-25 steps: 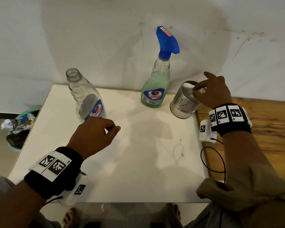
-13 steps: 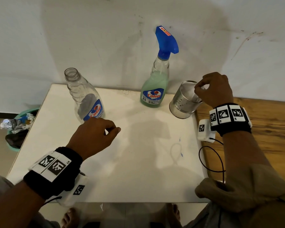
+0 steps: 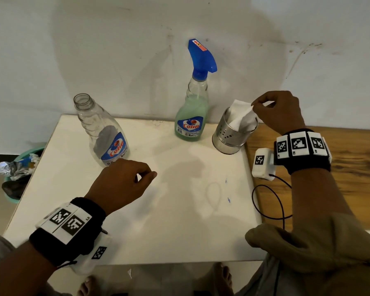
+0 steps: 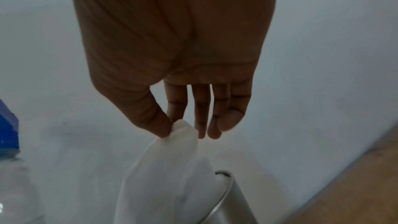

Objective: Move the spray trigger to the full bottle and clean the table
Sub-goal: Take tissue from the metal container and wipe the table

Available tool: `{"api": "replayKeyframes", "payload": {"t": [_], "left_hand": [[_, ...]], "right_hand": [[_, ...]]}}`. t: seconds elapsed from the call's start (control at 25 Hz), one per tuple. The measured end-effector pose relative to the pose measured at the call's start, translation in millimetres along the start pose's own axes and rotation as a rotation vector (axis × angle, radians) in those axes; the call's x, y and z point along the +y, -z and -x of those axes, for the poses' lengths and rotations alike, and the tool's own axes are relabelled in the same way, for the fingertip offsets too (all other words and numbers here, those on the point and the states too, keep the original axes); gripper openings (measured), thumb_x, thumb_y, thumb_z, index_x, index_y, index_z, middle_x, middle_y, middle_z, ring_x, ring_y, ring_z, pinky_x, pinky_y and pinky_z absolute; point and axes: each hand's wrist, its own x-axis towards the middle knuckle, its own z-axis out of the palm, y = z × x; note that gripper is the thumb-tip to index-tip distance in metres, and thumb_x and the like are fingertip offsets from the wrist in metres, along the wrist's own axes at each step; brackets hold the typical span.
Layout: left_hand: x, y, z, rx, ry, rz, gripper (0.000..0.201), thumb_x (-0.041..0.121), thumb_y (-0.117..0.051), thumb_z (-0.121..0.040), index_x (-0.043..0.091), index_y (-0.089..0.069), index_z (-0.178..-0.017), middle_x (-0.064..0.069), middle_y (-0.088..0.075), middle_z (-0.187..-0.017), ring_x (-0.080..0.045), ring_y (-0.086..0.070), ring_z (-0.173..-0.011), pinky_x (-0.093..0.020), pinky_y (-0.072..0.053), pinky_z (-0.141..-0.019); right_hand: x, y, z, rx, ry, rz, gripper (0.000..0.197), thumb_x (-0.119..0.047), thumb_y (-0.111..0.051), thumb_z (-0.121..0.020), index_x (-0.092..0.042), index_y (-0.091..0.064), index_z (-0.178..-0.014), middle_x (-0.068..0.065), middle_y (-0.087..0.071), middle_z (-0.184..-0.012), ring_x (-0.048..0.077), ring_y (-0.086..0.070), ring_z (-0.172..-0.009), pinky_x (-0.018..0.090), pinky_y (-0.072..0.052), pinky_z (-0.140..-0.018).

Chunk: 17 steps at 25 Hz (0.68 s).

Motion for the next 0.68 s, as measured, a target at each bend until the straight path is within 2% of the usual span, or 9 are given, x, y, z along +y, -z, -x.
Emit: {"api": "replayKeyframes", "payload": {"t": [0.08,0.16,0.2,0.28,0.44,0.52,0.6,0.68], "left_hand": [[4.2,-2.0,1.9,0.007,-0.031,0.008,0.028,0.052,-0.051,-0.087,0.029,-0.068,-0.083,0.016,-0.058,-0.064,-0.005,-0.058,-0.063,-0.025,-0.051,-0.066],[7.5,-3.1,3.1,0.01,-0.06,0.014,0.029,0.052,-0.051,-0.087,0.029,-0.069,-0.083,0.014,-0.062,-0.066,-0.005,-0.059,-0.063,-0.029,-0.054,-0.066],[8.5,-3.0,3.7,0.017,-0.069,0.02,0.029,0.051,-0.051,-0.087,0.028,-0.069,-0.084,0.013,-0.064,-0.068,-0.006,-0.059,-0.063,-0.029,-0.054,-0.067],[10.0,-0.6,3.9,0.033,-0.08,0.04,0.029,0.05,-0.052,-0.087,0.027,-0.07,-0.086,0.015,-0.063,-0.068,-0.005,-0.059,-0.063,-0.027,-0.054,-0.067],[15.7,5.6,5.5,0.052,-0.084,0.102,0.028,0.047,-0.054,-0.087,0.025,-0.07,-0.09,0.018,-0.06,-0.07,-0.005,-0.06,-0.065,-0.021,-0.051,-0.07],[19.9,8.6,6.0,0.067,-0.086,0.162,0.025,0.046,-0.055,-0.086,0.026,-0.069,-0.093,0.022,-0.061,-0.074,-0.006,-0.062,-0.069,-0.018,-0.05,-0.07],[25.1,12.8,5.8,0.089,-0.095,0.326,0.025,0.047,-0.056,-0.086,0.03,-0.065,-0.102,0.024,-0.065,-0.086,-0.007,-0.064,-0.077,-0.017,-0.051,-0.068],[31.0,18.7,5.3,0.111,-0.068,0.615,0.042,0.052,-0.056,-0.084,0.03,-0.055,-0.12,0.018,-0.066,-0.107,-0.009,-0.066,-0.088,-0.026,-0.057,-0.071]], "right_hand": [[0.9,-0.9,1.1,0.027,-0.016,-0.041,0.02,-0.021,-0.06,-0.085,-0.013,-0.075,-0.096,0.001,-0.069,-0.086,0.014,-0.061,-0.076,0.01,-0.04,-0.063],[1.2,-0.8,0.2,0.148,0.006,-0.124,0.021,-0.02,-0.058,-0.087,-0.013,-0.074,-0.098,0.003,-0.073,-0.093,0.012,-0.063,-0.078,-0.001,-0.04,-0.061],[0.6,0.0,-0.5,0.232,0.023,-0.174,0.021,-0.021,-0.057,-0.087,-0.013,-0.073,-0.098,0.004,-0.074,-0.092,0.013,-0.065,-0.078,0.002,-0.044,-0.065],[-2.7,2.7,-0.6,0.389,0.072,-0.234,0.022,-0.024,-0.057,-0.088,-0.012,-0.072,-0.099,0.005,-0.074,-0.09,0.015,-0.067,-0.076,0.014,-0.051,-0.068],[-17.0,6.9,6.5,0.529,0.147,-0.33,0.025,-0.026,-0.058,-0.089,-0.007,-0.071,-0.101,0.004,-0.073,-0.091,0.008,-0.062,-0.074,0.01,-0.048,-0.066],[-29.6,9.0,14.5,0.538,0.172,-0.381,0.024,-0.026,-0.058,-0.089,-0.008,-0.071,-0.1,0.001,-0.072,-0.089,0.008,-0.063,-0.074,0.014,-0.05,-0.065],[-47.9,9.2,25.5,0.487,0.207,-0.443,0.021,-0.023,-0.059,-0.089,-0.008,-0.071,-0.099,-0.001,-0.07,-0.085,0.008,-0.062,-0.073,0.016,-0.048,-0.063],[-71.2,5.2,39.7,0.351,0.243,-0.528,0.019,-0.02,-0.06,-0.091,-0.007,-0.07,-0.101,0.0,-0.066,-0.079,0.006,-0.056,-0.067,0.015,-0.044,-0.062]]}}
